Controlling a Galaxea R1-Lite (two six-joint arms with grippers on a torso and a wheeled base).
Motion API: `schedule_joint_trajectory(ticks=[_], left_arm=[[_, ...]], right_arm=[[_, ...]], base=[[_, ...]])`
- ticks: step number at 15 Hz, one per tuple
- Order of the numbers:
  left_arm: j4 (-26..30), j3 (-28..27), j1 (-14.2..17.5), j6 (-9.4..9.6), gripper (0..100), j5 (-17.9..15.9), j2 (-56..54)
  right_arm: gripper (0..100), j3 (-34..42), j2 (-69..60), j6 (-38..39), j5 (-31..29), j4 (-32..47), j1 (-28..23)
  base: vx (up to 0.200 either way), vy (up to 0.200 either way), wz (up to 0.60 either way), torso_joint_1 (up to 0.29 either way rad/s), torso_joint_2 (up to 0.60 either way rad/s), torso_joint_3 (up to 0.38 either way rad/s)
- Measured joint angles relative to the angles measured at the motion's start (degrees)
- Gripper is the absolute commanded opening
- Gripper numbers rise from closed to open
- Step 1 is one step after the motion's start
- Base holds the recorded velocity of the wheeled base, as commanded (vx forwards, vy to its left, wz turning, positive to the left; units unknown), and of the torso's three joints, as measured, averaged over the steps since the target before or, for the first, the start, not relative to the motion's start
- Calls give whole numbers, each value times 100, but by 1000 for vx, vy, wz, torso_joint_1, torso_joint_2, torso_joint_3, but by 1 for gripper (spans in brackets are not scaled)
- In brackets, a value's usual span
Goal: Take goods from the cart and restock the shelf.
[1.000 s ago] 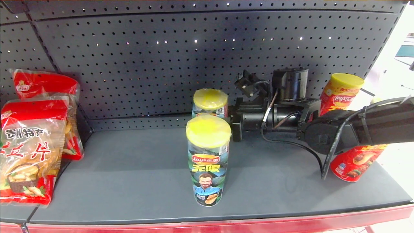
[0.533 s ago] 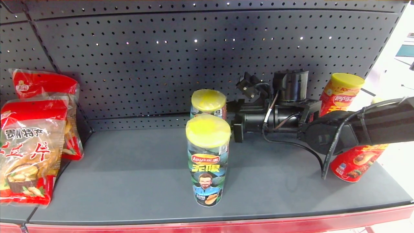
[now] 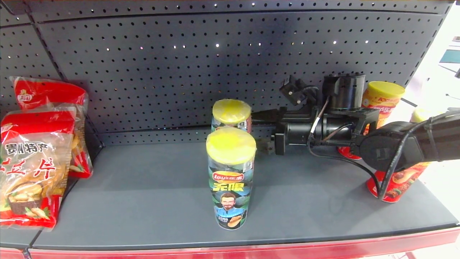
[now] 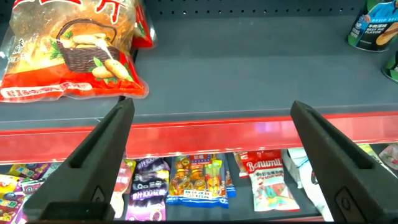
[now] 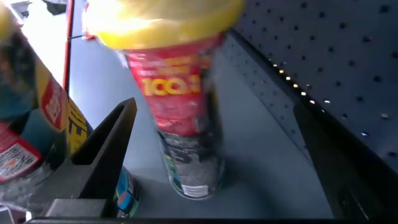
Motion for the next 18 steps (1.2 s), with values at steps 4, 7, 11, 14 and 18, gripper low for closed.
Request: schedule_joint_trajectory(ticks=[4, 7, 11, 14, 18], left_arm=[[0, 0, 0, 0, 100, 0, 0], [0, 0, 0, 0, 100, 0, 0], [0, 0, 2, 0, 100, 0, 0], [0, 0, 0, 0, 100, 1, 0], [0, 0, 0, 0, 100, 1, 0]], right_arm=[[100, -26, -7, 2, 0, -1, -50], [100, -44, 22, 2, 0, -1, -85], [100, -98, 96, -2, 0, -1, -144], [100, -108, 133, -7, 6, -1, -182], [100, -135, 155, -13, 9, 0, -201]], base=[[0, 0, 0, 0, 0, 0], [0, 0, 0, 0, 0, 0], [0, 0, 0, 0, 0, 0], [0, 0, 0, 0, 0, 0], [0, 0, 0, 0, 0, 0]])
